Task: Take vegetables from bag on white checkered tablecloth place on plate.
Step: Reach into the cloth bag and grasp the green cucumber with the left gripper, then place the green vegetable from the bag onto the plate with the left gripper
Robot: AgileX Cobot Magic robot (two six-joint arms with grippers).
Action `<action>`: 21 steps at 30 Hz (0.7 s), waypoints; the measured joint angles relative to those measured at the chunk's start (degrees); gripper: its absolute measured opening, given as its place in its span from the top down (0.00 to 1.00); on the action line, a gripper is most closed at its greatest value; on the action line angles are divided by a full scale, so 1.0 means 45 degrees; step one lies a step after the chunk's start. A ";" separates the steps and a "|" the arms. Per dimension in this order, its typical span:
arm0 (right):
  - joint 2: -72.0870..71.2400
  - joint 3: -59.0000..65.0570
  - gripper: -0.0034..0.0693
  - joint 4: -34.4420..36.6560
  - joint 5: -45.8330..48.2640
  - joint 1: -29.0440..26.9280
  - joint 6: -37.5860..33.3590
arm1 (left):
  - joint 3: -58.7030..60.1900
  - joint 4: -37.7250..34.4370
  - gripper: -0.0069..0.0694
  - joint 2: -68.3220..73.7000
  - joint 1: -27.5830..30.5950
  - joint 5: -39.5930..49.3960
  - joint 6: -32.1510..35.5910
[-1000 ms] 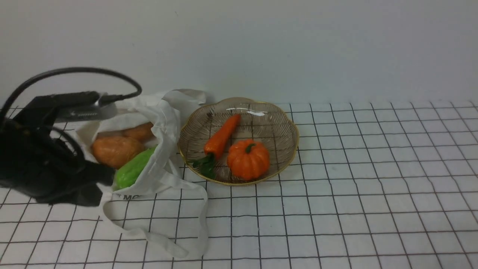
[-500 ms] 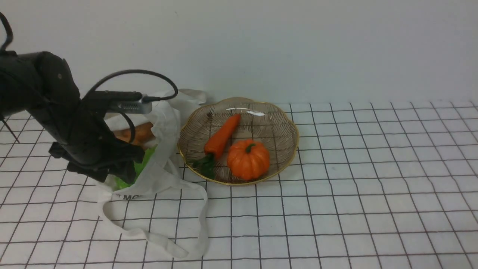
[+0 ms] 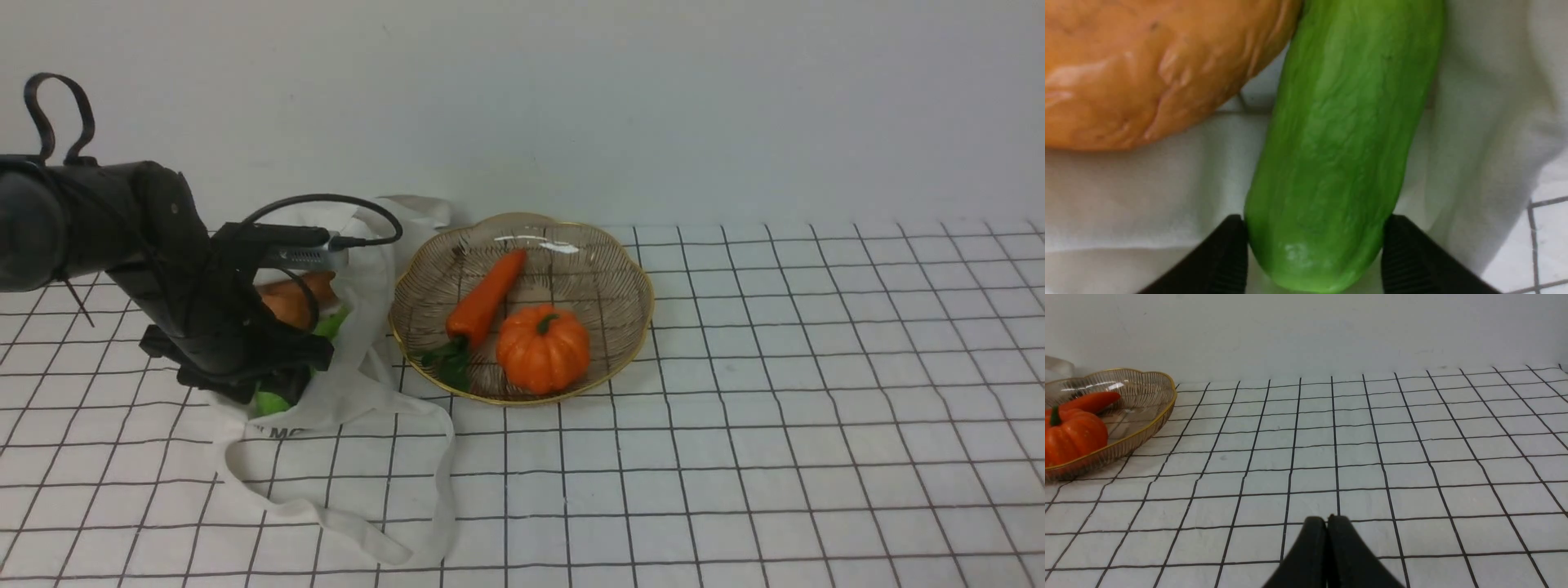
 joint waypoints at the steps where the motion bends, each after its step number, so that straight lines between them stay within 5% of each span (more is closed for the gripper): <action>1: 0.0000 0.0000 0.97 0.0000 0.0000 0.0000 0.0000 | 0.0000 0.0000 0.44 0.0015 0.0000 0.0018 0.0000; 15: 0.0000 0.0000 0.97 0.0000 0.0000 0.0000 0.0000 | -0.0003 0.0919 0.46 -0.3429 -0.0011 0.2531 -0.0240; 21: 0.0000 0.0000 0.97 0.0000 0.0000 0.0000 0.0011 | -0.0003 0.2295 0.46 -0.5701 -0.0011 0.3874 -0.2743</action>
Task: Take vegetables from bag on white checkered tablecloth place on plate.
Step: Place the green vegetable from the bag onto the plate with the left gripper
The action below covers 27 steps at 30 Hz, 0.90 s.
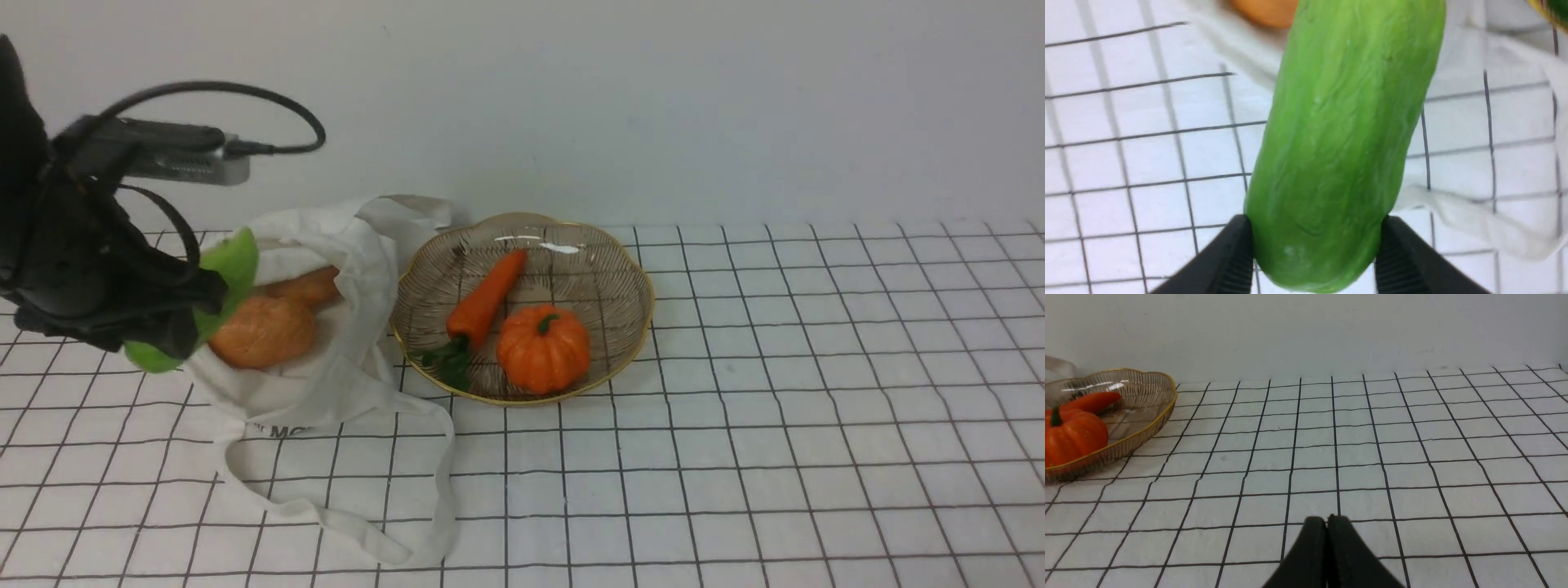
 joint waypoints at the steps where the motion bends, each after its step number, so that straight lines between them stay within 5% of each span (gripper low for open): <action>1: 0.0000 0.0000 0.97 0.0000 0.0000 0.0000 0.0000 | 0.0000 -0.0212 0.46 -0.0283 0.0000 -0.0251 -0.0341; 9: 0.0000 0.0000 0.97 0.0000 0.0000 0.0000 0.0000 | 0.0000 -0.3191 0.46 0.0607 -0.1730 -0.2473 0.0581; 15: 0.0000 0.0000 0.97 0.0000 0.0000 0.0000 0.0000 | -0.0126 -0.3687 0.46 0.3062 -0.3356 -0.5225 0.0875; 21: 0.0000 0.0000 0.97 0.0000 0.0000 0.0000 0.0000 | -0.1650 -0.3866 0.45 0.5333 -0.4135 -0.5853 0.0875; 27: 0.0000 0.0000 0.97 0.0000 0.0000 0.0000 0.0000 | -0.2962 -0.3880 0.24 0.6615 -0.4286 -0.5940 0.0880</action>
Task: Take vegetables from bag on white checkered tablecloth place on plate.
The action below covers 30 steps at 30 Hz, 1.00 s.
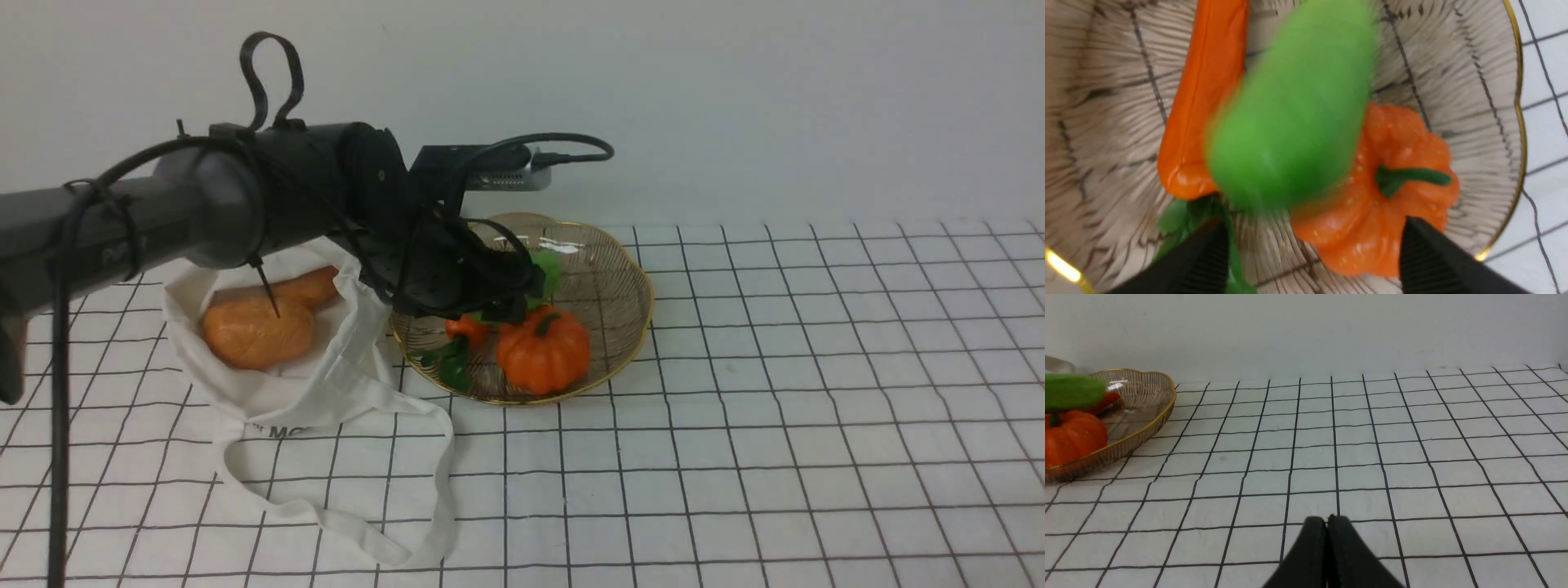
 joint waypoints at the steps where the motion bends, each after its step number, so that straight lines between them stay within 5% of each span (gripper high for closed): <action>1: 0.0000 0.0000 0.97 0.0000 0.0000 0.0000 0.0000 | -0.0063 0.0000 0.20 0.0111 0.0000 -0.0091 0.0000; 5: 0.0000 0.0000 0.97 0.0000 0.0000 0.0000 0.0000 | -0.0100 0.0000 0.09 0.0247 0.0000 -0.0273 0.0065; 9: 0.0000 0.0000 0.97 0.0000 0.0000 0.0000 0.0000 | -0.0317 0.0026 0.09 -0.0108 0.0000 0.0206 0.0092; 15: 0.0000 0.0000 0.97 0.0000 0.0000 0.0000 0.0000 | -0.1794 0.1029 0.38 -0.2251 0.0000 0.3810 0.0097; 19: 0.0000 0.0000 0.97 0.0000 0.0000 0.0000 0.0000 | -0.2631 0.2824 0.78 -0.4667 0.0000 0.7626 0.0151; 23: 0.0000 0.0000 0.97 0.0000 0.0000 0.0000 0.0000 | -0.2163 0.4080 0.90 -0.6529 0.0000 0.8158 0.0049; 30: -0.0004 0.0000 0.97 0.0000 0.0000 0.0000 0.0000 | 0.2463 0.4344 0.92 -1.1287 0.0000 0.8056 -0.1250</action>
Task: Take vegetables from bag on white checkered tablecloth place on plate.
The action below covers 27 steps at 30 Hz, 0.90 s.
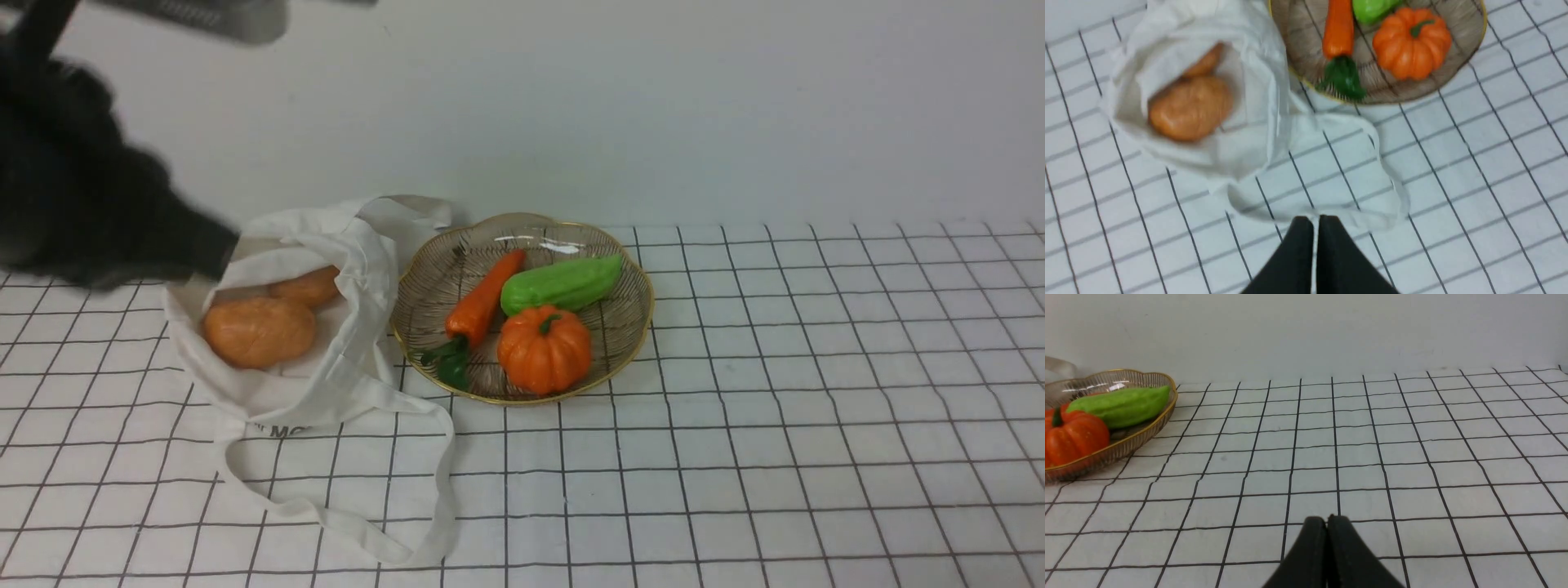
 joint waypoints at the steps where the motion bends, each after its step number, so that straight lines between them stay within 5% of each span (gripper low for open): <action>1: 0.0000 0.0000 0.97 0.0000 0.0000 0.0000 0.0000 | 0.1239 -0.0196 0.92 -0.1041 0.0000 -0.0417 -0.0215; 12: 0.0000 0.0000 0.97 0.0000 0.0000 0.0000 -0.0009 | 1.0339 -0.0894 0.92 -0.9210 0.0000 -0.9002 -0.0626; 27: 0.0000 0.0000 0.97 0.0000 0.0000 0.0000 -0.0009 | 1.2198 -0.0798 0.92 -1.2637 0.0000 -0.8975 -0.0816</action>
